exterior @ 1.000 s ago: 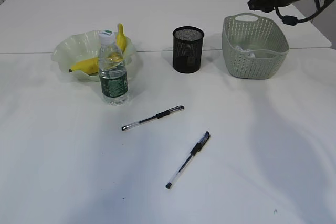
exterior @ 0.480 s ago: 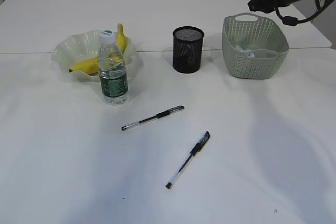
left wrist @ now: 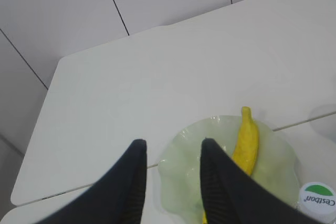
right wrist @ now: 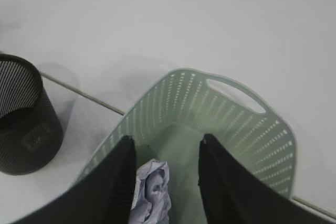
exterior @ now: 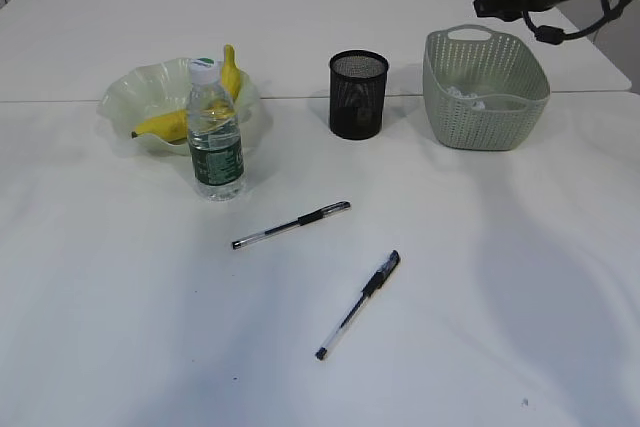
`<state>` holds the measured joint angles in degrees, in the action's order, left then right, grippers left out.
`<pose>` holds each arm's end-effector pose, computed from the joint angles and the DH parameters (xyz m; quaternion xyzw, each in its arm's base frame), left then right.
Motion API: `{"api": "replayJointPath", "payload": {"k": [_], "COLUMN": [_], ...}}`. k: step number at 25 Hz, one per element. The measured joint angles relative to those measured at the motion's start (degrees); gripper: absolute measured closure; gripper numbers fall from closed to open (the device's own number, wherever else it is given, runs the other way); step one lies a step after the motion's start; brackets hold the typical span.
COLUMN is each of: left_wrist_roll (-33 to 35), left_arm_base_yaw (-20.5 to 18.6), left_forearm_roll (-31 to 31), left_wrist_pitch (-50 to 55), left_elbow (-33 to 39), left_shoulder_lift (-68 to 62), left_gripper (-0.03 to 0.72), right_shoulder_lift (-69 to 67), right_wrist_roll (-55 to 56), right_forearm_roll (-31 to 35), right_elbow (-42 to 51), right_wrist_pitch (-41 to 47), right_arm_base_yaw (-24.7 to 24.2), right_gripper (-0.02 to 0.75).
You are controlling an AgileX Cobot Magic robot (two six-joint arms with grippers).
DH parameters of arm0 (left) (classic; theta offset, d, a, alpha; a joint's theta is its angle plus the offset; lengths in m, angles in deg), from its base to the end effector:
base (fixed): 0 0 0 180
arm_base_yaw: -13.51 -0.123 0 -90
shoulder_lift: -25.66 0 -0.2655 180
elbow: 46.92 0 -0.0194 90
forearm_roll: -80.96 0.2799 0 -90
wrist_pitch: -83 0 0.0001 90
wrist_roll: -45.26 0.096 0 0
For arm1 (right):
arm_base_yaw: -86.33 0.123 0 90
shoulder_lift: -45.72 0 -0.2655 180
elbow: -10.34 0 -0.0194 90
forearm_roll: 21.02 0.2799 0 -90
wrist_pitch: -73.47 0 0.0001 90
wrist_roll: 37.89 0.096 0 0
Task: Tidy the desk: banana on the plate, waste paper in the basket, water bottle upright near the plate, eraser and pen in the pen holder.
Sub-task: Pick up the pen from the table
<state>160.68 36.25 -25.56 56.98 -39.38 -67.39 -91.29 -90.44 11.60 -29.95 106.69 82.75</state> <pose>0.3619 -0.1080 0.3281 0.0828 0.7981 0.0958 0.5890 0.5497 -0.0059 0.2371 -0.2259 0.8527 0.0197 0.4707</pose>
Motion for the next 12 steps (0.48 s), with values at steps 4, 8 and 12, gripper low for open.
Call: {"api": "replayJointPath", "payload": {"k": [4, 8, 12], "left_wrist_roll": [0.0, 0.0, 0.0], "left_arm_base_yaw": [0.0, 0.0, 0.0], "left_forearm_roll": [0.0, 0.0, 0.0], "left_wrist_pitch": [0.0, 0.0, 0.0], "left_elbow": [0.0, 0.0, 0.0], "left_shoulder_lift": [0.0, 0.0, 0.0], "left_gripper": [0.452, 0.452, 0.452], "right_shoulder_lift": [0.0, 0.0, 0.47], "right_wrist_roll": [2.23, 6.23, 15.94], "right_forearm_roll": [-0.88, -3.94, -11.24], "right_elbow": [0.0, 0.0, 0.0], "right_wrist_pitch": [-1.39, -1.39, -0.51], "right_arm_base_yaw": [0.0, 0.0, -0.5], "right_gripper": [0.43, 0.433, 0.437]}}
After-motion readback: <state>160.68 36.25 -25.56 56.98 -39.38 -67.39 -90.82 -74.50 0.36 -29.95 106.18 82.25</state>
